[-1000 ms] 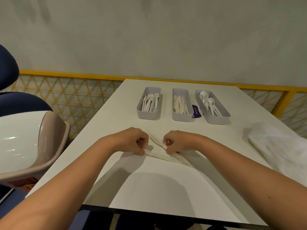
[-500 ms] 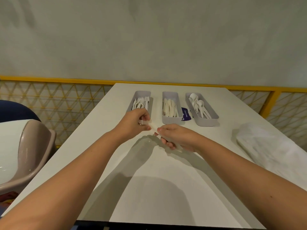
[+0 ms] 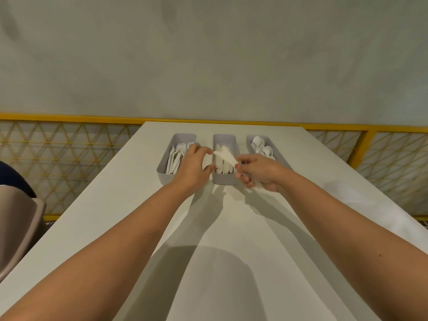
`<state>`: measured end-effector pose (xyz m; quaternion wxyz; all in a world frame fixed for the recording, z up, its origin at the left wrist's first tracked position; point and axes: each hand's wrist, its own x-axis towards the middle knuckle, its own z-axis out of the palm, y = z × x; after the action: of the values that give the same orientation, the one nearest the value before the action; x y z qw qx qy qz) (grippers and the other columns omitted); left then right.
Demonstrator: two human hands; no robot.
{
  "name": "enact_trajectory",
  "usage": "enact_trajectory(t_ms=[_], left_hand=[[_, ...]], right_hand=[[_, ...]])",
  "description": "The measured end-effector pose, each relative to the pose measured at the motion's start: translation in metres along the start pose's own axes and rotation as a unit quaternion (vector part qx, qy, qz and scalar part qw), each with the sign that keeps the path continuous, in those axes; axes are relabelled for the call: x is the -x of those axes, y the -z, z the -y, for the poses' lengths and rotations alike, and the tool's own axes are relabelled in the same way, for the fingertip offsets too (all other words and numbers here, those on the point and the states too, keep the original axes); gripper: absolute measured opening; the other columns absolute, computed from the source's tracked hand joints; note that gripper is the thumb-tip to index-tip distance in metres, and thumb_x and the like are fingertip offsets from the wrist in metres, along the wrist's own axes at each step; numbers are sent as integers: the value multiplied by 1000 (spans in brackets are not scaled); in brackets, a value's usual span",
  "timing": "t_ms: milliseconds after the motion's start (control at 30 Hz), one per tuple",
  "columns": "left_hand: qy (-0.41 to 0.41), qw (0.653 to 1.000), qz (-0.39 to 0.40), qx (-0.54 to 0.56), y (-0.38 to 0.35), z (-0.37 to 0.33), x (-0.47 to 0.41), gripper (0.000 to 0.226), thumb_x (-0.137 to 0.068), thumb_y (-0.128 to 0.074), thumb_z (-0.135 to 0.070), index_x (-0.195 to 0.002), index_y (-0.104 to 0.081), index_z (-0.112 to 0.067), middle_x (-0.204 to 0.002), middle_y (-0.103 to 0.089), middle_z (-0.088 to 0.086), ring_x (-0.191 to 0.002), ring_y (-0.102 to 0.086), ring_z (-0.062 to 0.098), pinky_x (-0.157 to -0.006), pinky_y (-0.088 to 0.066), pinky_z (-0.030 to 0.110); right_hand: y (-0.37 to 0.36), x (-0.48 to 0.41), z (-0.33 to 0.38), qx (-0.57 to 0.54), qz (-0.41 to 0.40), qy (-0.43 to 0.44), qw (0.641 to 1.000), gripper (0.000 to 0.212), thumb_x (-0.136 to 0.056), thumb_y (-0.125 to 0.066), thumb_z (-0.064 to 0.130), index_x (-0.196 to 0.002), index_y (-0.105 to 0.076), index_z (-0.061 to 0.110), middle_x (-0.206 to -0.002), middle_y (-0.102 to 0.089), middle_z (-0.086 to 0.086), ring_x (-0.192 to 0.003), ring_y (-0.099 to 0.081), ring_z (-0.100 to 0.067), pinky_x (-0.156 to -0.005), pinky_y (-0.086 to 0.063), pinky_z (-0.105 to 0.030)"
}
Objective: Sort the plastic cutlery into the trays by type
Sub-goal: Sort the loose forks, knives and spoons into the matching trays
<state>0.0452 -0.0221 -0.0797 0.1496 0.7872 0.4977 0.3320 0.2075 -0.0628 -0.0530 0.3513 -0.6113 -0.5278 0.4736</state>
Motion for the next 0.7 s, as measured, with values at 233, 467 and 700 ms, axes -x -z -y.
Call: enact_trajectory(t_ms=[233,467,700], left_hand=[[31,992,117,-27,-26,10,-30,48,-101,-36,-18,-147,-26,-14,-157,-17,2,-143,-20,21,-113,-20,29],[23,985,168,-40,-41,22,-41,44,-101,-33,-14,-143,-30,-3,-154,-23,9,-141,-25,23,-109,-17,22],[12,985,161,-62,-45,30,-43,45,-101,-34,-19,-143,-33,-4,-153,-27,8,-139,-30,24,-110,-21,26]], right_hand=[[19,-55,7,25,-139,-32,989,39,-97,-35,1,-135,-35,9,-68,-53,-11,-54,-44,-16,-49,-37,-23],[2,-95,10,121,-147,-36,981,46,-97,-29,0,-141,-31,9,-77,-55,-12,-53,-45,-14,-47,-37,-20],[-10,-118,17,225,-128,-41,965,53,-91,-42,-7,-142,-34,7,-135,-48,-22,-118,-53,-34,-96,-48,-35]])
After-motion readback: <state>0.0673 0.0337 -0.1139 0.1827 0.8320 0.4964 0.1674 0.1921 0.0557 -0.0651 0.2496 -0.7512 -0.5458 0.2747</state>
